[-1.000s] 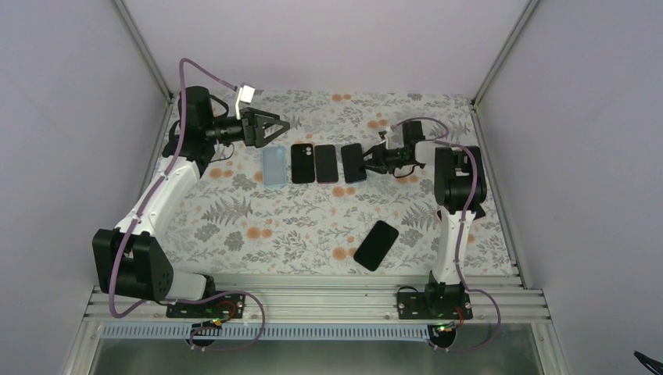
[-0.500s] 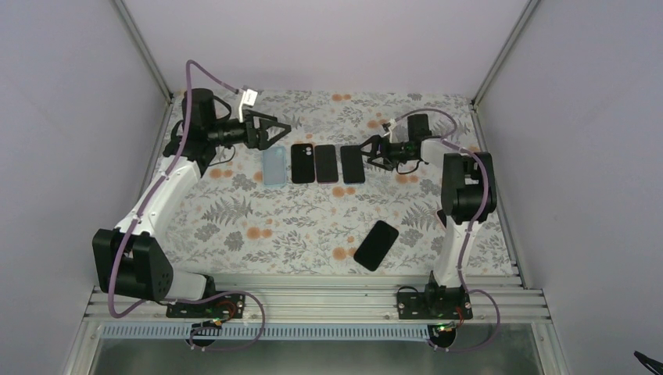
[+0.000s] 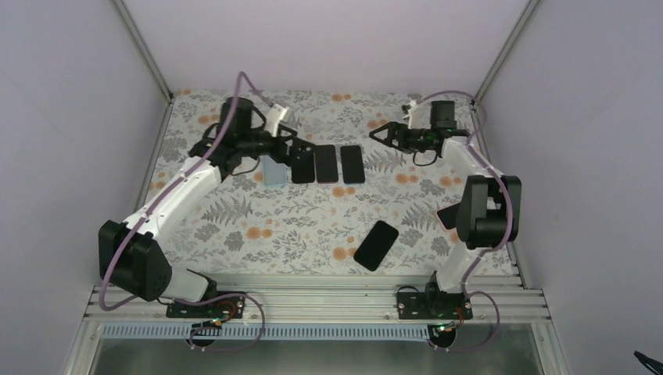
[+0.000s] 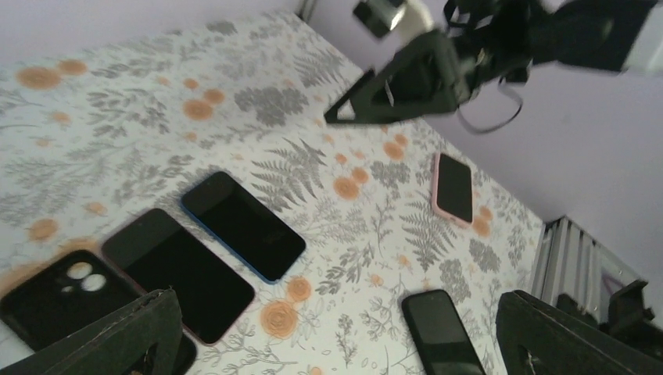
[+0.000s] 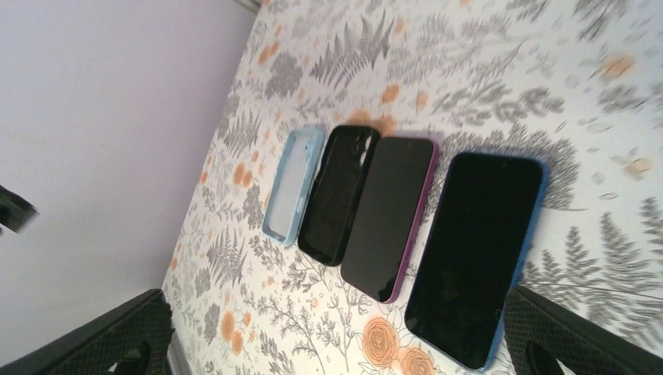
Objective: Take the phone out of the phone case
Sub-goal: Place the phone at the center of the board, then pick up the phone at the center of the board.
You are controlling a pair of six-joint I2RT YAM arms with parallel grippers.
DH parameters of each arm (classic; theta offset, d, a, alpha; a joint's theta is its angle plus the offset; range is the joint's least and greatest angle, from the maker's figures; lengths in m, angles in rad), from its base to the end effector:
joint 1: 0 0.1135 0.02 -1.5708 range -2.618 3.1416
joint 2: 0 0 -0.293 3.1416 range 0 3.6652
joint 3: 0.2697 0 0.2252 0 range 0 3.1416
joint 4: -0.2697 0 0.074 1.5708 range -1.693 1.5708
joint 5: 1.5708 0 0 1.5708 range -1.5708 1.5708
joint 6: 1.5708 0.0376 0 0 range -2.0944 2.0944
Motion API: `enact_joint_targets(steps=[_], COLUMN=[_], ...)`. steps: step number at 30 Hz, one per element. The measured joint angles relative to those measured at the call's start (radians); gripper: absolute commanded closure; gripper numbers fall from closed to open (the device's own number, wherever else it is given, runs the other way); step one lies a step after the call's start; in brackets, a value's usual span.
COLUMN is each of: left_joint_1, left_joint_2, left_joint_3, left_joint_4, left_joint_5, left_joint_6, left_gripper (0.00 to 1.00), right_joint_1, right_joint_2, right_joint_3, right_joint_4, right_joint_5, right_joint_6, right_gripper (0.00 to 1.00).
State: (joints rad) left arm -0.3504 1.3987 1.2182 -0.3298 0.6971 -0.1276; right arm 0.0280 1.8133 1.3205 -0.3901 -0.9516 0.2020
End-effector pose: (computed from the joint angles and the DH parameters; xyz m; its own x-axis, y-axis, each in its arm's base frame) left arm 0.2583 -0.1201 0.3720 -0.5555 0.0991 -0.8256 0.7246 0.5449 -0.4221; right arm 0.3698 0.0410 0.2741 -0.8635 0.0923 -0.4958 -0.3673 0.5585 0.7437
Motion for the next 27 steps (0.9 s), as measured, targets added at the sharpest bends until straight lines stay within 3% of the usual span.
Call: enact_joint_targets(steps=[14, 19, 27], left_joint_1=[-0.546, -0.756, -0.945], left_joint_2=[0.156, 0.265, 0.397], left_joint_3=[-0.132, -0.127, -0.048], left_joint_4=[0.022, 0.055, 0.084], left_joint_5=[-0.323, -0.511, -0.702], left_joint_6=[0.141, 0.23, 0.355], left_gripper=[0.0, 0.0, 0.0], right_joint_1=[-0.245, -0.259, -0.266], right_joint_2=[-0.306, -0.362, -0.373], right_joint_3=[-0.11, -0.153, -0.171], right_joint_4=[0.054, 0.075, 0.093], right_joint_5=[0.019, 0.031, 0.041], right_joint_6=[-0.024, -0.029, -0.03], right_gripper=[0.01, 0.01, 0.01])
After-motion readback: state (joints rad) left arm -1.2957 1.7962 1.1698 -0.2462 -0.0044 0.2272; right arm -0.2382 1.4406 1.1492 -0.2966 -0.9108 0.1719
